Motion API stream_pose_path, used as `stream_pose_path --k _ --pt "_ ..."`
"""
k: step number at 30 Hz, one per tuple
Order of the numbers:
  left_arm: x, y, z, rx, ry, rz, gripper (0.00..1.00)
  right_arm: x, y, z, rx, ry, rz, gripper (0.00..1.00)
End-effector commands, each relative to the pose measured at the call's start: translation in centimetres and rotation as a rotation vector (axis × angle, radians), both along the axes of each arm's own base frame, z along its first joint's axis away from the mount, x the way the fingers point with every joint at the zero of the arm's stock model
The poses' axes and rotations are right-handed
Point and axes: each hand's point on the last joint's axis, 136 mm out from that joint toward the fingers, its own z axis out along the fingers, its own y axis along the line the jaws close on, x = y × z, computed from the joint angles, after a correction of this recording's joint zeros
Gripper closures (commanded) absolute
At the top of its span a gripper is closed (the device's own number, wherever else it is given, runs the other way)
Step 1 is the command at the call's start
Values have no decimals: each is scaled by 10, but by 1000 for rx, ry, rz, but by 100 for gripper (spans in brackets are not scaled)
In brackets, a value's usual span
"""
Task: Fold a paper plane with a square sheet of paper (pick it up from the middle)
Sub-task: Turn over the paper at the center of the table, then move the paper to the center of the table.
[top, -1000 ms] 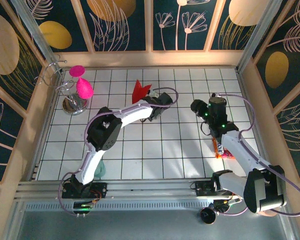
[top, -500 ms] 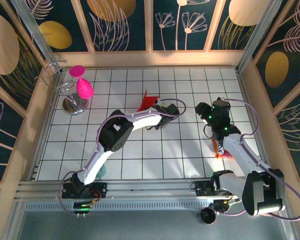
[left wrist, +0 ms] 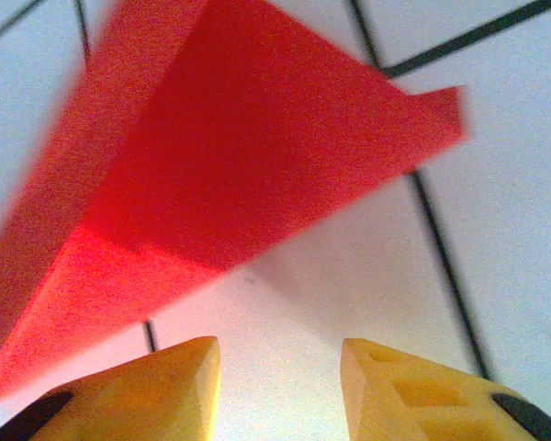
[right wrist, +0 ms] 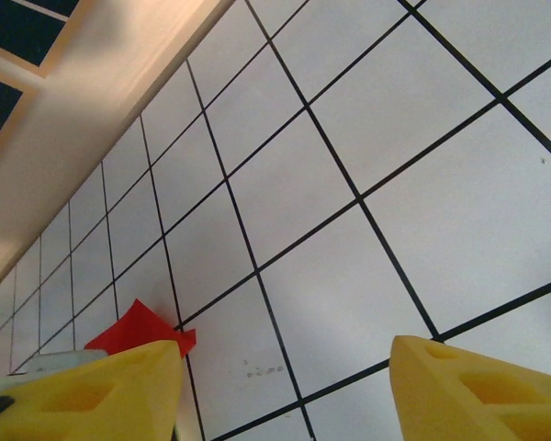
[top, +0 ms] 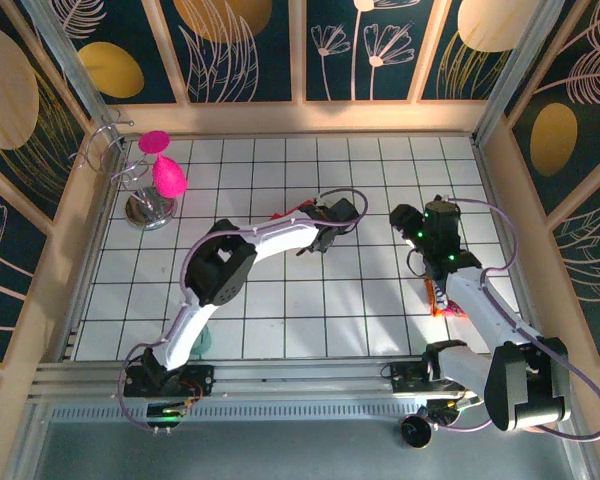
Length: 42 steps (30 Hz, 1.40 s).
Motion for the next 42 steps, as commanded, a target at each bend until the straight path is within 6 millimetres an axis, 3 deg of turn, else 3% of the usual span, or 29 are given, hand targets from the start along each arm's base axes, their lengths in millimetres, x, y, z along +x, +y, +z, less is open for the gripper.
stream_pose_path --k 1,2,4,7,10,20,24,30,42 --pt "-23 -42 42 -327 73 -55 57 3 0 2 -16 -15 15 32" --pt "-30 -48 49 -390 92 -71 56 3 3 3 -8 -28 28 28" --pt "-43 -57 64 -500 120 -108 54 4 6 6 7 -48 39 2" --pt "-52 -58 87 -594 101 -140 49 5 9 7 20 -60 47 1" --pt "-45 -41 97 -611 59 -129 43 7 17 5 28 -64 87 1" --pt "-5 39 64 -620 51 -32 37 13 57 -10 95 -19 200 4" --pt "13 54 49 -629 61 5 37 14 69 -16 126 6 221 6" --pt "34 60 33 -592 66 10 38 13 82 -28 145 56 240 7" --pt "34 54 8 -603 134 22 39 13 99 -37 163 90 267 8"
